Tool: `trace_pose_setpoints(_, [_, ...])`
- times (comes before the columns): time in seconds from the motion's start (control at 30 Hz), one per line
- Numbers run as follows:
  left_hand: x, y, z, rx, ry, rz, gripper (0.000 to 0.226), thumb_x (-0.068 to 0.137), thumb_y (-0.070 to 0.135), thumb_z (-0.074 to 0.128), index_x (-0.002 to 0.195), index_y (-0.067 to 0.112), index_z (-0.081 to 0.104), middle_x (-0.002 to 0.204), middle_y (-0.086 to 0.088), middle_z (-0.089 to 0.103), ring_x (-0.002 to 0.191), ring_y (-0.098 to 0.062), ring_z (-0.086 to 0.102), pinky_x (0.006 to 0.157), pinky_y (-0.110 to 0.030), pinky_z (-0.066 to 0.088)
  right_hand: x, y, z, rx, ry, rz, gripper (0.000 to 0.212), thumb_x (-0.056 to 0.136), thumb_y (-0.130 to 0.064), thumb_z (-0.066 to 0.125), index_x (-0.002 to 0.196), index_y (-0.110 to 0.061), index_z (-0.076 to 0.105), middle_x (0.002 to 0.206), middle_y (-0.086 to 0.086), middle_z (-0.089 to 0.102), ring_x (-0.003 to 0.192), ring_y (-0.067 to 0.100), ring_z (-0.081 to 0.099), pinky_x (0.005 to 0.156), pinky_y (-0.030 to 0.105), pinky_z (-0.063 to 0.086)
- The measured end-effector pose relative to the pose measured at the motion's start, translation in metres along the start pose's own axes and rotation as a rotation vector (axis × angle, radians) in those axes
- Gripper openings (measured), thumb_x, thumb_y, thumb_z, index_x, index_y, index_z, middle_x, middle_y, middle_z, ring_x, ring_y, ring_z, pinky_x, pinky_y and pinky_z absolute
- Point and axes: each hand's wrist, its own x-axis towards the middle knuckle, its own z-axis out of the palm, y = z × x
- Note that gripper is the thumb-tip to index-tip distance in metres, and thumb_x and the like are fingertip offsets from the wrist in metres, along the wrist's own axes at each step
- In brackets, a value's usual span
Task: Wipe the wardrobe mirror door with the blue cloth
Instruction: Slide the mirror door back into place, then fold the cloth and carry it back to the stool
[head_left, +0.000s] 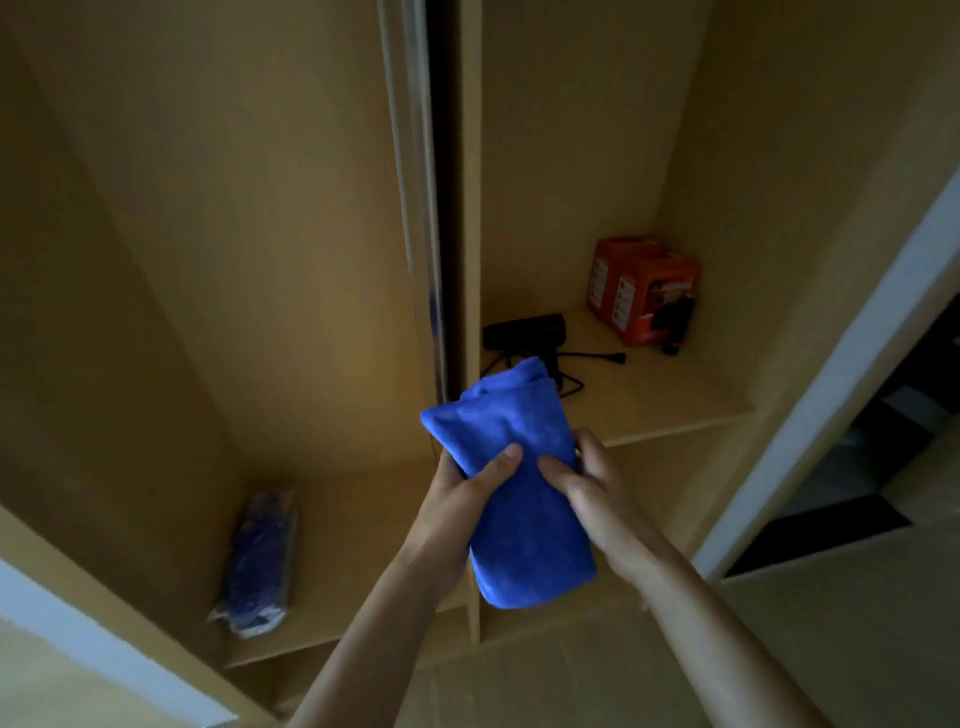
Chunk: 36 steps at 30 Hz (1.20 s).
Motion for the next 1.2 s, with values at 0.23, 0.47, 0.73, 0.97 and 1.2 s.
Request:
trace_pose_setpoints(0.23, [-0.015,-0.045,0.040,-0.340,-0.226,-0.472,0.061,0.099,0.060,0.042,0.128,0.015,0.073,0.138,-0.014,0.065,0.126,-0.029,0.064,0.108,-0.046,0.046,-0.039,0.002,-0.054,0.433,-0.025,0.160,0.030,0.093,-0.023,0.067,0.118,-0.005,0.067,0.113,0.017,0.073,0.106,0.033,0.071,0.091,0.045,0.053])
trace_pose_setpoints(0.47, [0.003,-0.069,0.054,-0.091,-0.043,-0.302,0.074,0.081,0.028,0.086,0.146,0.022,0.049,0.131,-0.007,0.070,0.113,-0.030,0.071,0.096,-0.050,0.057,-0.053,0.017,-0.093,0.156,0.155,0.157,0.020,0.093,-0.019,0.072,0.110,-0.010,0.069,0.097,0.005,0.078,0.090,0.021,0.076,0.078,0.037,0.060])
trace_pose_setpoints(0.73, [0.000,-0.063,0.067,-0.134,-0.025,-0.282,0.061,0.088,0.036,0.079,0.142,0.021,0.056,0.131,-0.007,0.070,0.115,-0.027,0.071,0.095,-0.047,0.057,-0.058,0.039,-0.114,0.156,0.217,0.057,0.020,0.100,-0.023,0.062,0.118,-0.029,0.065,0.111,-0.005,0.075,0.105,0.016,0.071,0.091,0.040,0.055])
trace_pose_setpoints(0.97, [-0.014,-0.079,0.088,0.053,-0.120,-0.236,0.050,0.087,0.013,0.080,0.132,0.020,0.060,0.122,-0.006,0.074,0.110,-0.026,0.073,0.088,-0.043,0.061,-0.067,0.052,-0.130,-0.021,0.260,0.071,0.024,0.094,-0.036,0.069,0.116,-0.032,0.061,0.108,-0.012,0.071,0.102,0.007,0.068,0.085,0.027,0.052])
trace_pose_setpoints(1.2, [-0.020,-0.089,0.116,0.226,-0.075,-0.037,0.038,0.089,0.011,0.078,0.122,0.017,0.060,0.111,-0.004,0.076,0.101,-0.023,0.075,0.083,-0.041,0.063,-0.082,0.068,-0.154,-0.077,0.336,0.101,0.041,0.080,-0.024,0.081,0.115,-0.032,0.061,0.105,-0.013,0.073,0.099,0.008,0.069,0.091,0.040,0.056])
